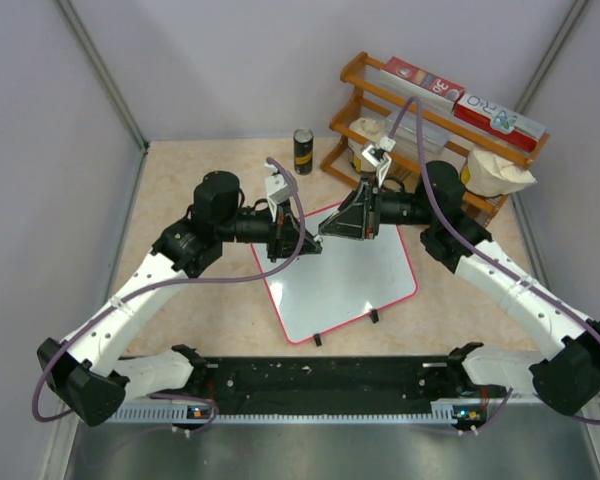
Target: Write a sentence on the whiteboard
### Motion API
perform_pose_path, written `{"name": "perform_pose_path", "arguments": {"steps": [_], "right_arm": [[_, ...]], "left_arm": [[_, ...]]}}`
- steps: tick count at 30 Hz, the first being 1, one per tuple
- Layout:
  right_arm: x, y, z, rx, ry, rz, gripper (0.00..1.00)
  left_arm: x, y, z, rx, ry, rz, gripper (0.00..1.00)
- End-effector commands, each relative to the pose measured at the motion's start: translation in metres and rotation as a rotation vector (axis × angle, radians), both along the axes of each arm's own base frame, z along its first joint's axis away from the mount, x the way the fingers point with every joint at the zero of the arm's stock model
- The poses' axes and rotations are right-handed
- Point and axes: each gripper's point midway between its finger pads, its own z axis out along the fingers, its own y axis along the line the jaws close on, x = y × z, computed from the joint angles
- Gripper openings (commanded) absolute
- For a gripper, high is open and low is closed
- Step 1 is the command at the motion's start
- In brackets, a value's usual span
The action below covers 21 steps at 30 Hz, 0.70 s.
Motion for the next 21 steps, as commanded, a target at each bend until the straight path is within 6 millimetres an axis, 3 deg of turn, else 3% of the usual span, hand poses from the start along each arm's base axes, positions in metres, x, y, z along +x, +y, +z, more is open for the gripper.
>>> {"name": "perform_pose_path", "arguments": {"steps": [1,3,6,7,8,12,15,21], "right_arm": [[-0.004,0.002,0.018,0.015,-0.058,0.024,0.14],[-0.004,0.001,0.015,0.006,-0.057,0.023,0.00],[-0.004,0.000,0.011,-0.006,-0.057,0.015,0.00],[-0.003,-0.001,0.009,-0.013,-0.059,0.002,0.00],[-0.002,-0.001,0.009,-0.015,-0.065,-0.009,0.00],[0.008,-0.007,0.005,-0.044,-0.095,-0.098,0.00],[0.020,-0.014,-0.007,-0.095,-0.090,-0.195,0.00],[0.050,-0.034,-0.035,-0.198,-0.097,-0.412,0.00]], "left_arm": [[0.000,-0.001,0.017,-0.029,-0.064,-0.005,0.00],[-0.001,0.000,0.018,-0.030,-0.067,-0.003,0.00],[0.002,0.000,0.016,-0.022,-0.065,0.013,0.02],[0.003,0.001,0.016,-0.020,-0.068,0.027,0.09],[0.005,0.002,0.012,-0.013,-0.063,0.043,0.34],[0.014,0.008,0.004,0.004,-0.056,0.134,0.73],[0.028,0.017,-0.006,0.032,-0.031,0.248,0.83],[0.051,0.049,-0.034,0.037,0.072,0.453,0.91]]}}
